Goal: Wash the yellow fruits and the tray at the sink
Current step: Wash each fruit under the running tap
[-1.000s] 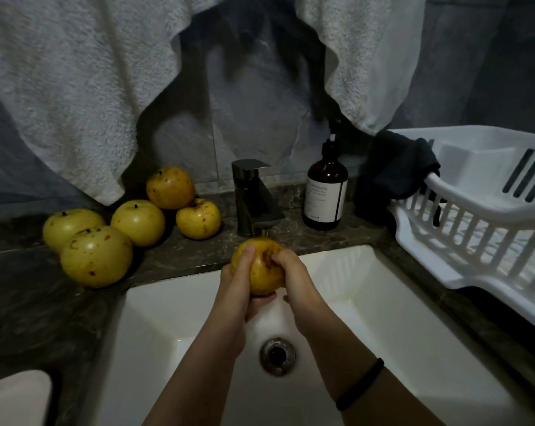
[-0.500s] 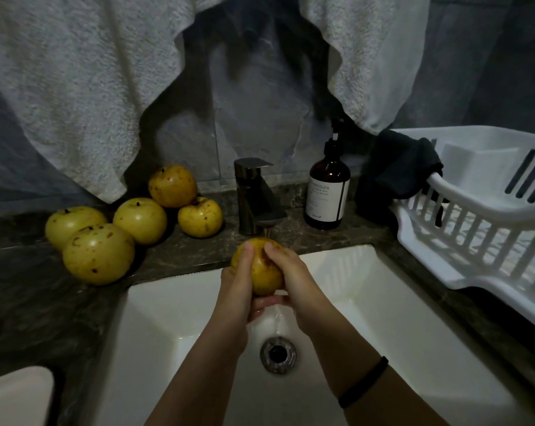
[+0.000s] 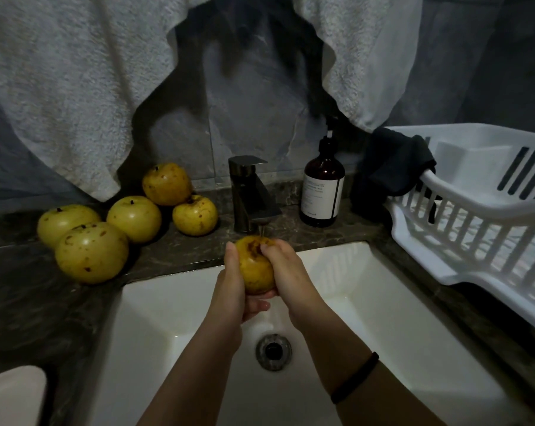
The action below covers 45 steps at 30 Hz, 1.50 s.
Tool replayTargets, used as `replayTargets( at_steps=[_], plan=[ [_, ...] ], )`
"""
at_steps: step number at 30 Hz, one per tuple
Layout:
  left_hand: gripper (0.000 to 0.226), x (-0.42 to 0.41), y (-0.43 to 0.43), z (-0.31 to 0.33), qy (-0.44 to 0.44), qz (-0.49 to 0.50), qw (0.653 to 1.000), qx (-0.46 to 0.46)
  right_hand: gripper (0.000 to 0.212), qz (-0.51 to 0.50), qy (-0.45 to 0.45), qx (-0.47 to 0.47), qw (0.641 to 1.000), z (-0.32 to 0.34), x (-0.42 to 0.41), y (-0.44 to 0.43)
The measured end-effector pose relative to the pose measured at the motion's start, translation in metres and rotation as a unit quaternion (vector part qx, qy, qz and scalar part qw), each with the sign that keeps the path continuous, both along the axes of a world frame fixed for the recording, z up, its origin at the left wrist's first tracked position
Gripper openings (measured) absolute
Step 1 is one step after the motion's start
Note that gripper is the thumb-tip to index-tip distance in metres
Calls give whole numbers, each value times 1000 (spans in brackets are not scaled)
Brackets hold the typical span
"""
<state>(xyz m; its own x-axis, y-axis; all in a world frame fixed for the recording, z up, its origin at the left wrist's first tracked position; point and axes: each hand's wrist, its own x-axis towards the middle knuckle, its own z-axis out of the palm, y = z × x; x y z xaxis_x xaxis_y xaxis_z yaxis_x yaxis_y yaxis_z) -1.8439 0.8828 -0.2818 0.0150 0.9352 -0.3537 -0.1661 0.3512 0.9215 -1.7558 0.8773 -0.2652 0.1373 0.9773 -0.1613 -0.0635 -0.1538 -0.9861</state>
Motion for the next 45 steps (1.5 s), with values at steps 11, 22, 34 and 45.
replayTargets(
  at_steps=[11,22,34,45],
  plan=[
    [62,3,-3,5,-29,27,999,0,49,-13,-23,7,1000,-5,2,1],
    [64,3,3,2,-7,51,999,18,46,-16,50,-47,997,0,2,11],
    [58,4,1,5,7,48,998,30,41,-13,85,-67,994,-5,7,13],
    [48,-1,-9,9,144,37,973,176,30,39,289,-91,952,-15,16,5]
  ],
)
